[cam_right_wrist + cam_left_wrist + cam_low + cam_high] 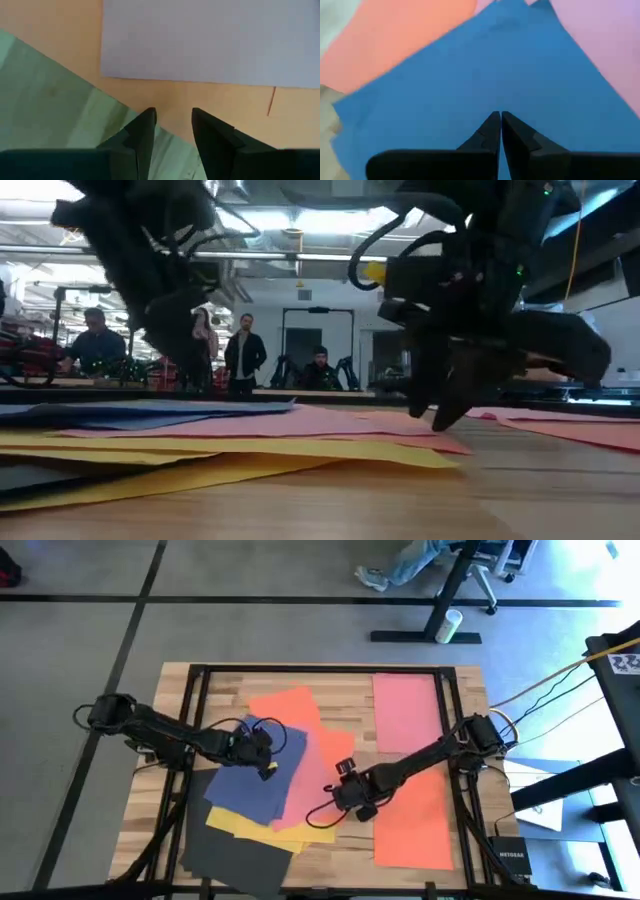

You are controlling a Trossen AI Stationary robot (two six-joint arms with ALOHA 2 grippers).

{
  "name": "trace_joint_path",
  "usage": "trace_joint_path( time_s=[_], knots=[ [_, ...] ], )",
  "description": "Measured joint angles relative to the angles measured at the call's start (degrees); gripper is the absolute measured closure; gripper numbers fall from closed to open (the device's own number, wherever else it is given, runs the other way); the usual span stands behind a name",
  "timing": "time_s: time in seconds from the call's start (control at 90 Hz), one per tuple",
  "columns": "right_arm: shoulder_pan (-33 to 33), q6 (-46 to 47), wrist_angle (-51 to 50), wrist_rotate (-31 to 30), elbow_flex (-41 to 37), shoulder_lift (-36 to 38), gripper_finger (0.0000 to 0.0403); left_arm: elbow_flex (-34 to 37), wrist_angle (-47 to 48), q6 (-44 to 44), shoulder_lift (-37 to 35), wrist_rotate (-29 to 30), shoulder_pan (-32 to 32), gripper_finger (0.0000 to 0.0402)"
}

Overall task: Organize paper
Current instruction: Stack the pink paper on top of the pink paper

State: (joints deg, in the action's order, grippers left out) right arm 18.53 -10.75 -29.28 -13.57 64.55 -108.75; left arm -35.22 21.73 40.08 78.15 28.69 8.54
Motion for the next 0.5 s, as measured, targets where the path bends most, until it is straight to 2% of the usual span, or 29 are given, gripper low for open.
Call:
trace_joint_path(
  time_s=[0.211, 0.5],
  knots=[
    [-5.0, -0.2, 4.3, 2.8, 0.0, 0.0, 0.0281, 2.7, -3.0, 2.4, 0.0, 0.0, 1.4, 0.0401],
    [-10.6, -3.7, 6.4, 2.7, -0.2, -0.2, 0.0281, 2.7, -2.9, 2.3, 0.0, 0.1, 1.6, 0.0401]
  ],
)
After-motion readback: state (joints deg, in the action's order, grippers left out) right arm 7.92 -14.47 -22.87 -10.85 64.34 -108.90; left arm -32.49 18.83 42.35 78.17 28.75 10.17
